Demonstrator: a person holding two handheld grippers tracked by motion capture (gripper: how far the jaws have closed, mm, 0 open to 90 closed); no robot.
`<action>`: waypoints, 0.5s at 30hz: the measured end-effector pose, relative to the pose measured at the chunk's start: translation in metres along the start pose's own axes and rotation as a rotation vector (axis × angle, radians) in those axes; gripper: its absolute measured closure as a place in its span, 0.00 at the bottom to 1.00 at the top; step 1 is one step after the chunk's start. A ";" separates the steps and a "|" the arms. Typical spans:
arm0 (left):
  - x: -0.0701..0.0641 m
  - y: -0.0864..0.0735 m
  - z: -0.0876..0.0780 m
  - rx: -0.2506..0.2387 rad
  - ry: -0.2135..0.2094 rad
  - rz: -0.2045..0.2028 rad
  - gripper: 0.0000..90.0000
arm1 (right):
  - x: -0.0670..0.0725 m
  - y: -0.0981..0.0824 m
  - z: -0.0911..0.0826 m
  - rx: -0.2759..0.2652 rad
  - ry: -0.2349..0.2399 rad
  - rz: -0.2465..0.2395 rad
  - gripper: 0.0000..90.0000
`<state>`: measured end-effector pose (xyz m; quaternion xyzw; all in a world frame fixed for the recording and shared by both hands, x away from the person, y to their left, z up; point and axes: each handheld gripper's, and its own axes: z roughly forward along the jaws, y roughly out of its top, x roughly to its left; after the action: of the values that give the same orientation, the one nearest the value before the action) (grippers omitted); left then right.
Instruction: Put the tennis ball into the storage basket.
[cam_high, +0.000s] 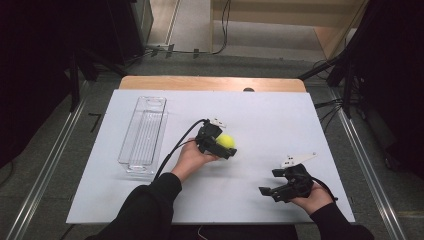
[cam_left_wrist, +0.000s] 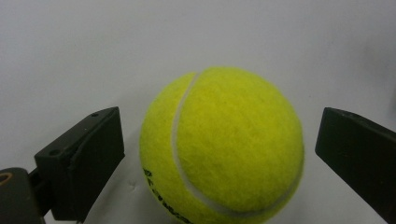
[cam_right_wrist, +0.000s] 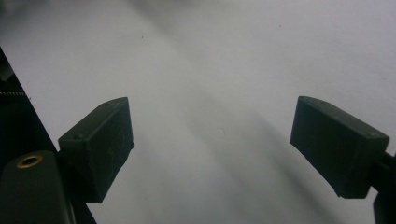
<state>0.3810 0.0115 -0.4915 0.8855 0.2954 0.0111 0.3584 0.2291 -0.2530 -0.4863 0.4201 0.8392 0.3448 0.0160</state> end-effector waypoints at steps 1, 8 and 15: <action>-0.001 0.000 0.001 0.002 0.005 0.003 0.02 | 0.000 0.000 0.000 0.000 0.000 0.000 0.13; -0.001 -0.006 0.004 0.000 0.034 0.019 0.07 | 0.000 0.000 0.000 0.000 0.002 -0.004 0.13; -0.001 -0.009 0.003 -0.012 0.031 0.030 0.27 | 0.000 0.000 0.000 0.001 0.002 -0.004 0.13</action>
<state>0.3763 0.0140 -0.4991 0.8874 0.2874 0.0320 0.3591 0.2291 -0.2530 -0.4865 0.4183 0.8403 0.3445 0.0157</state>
